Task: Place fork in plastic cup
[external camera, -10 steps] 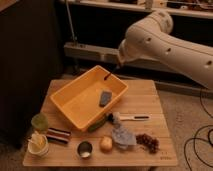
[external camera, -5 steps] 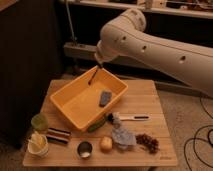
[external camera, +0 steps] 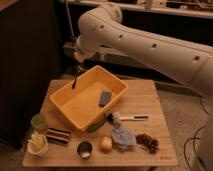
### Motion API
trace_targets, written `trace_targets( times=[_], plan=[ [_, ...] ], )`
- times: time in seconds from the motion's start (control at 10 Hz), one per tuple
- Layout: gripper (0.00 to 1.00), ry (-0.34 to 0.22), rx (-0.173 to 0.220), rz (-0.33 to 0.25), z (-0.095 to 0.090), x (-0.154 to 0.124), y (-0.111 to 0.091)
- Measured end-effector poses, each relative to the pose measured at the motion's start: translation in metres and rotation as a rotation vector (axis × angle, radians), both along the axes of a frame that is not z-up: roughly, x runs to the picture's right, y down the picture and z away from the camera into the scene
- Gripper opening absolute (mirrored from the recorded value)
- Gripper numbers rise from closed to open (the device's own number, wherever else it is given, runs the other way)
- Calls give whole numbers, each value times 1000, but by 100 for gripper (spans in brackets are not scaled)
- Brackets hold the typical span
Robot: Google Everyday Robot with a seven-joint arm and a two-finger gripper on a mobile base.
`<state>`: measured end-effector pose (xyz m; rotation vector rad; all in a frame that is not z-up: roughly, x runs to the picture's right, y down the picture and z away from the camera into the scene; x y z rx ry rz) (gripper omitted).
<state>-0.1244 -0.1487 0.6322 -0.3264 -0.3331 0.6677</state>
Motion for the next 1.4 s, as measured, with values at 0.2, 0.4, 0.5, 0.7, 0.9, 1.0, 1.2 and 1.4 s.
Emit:
trace_targets(
  times=[0.2,0.4,0.5,0.7,0.9,1.0,1.2,1.4],
  plan=[
    [0,-35,-62,-60,23,-41,2],
    [0,-79,-123,-114,46,-76,16],
    [0,-102,-145,-136,51,-88,27],
    [0,-153,-163,-180,44,-109,51],
    [0,-193,-144,-222,24,-125,68],
    [0,-211,-138,-244,19,-131,74],
    [0,-247,-150,-273,16,-142,82],
    [0,-271,-172,-291,23,-156,93]
  ],
)
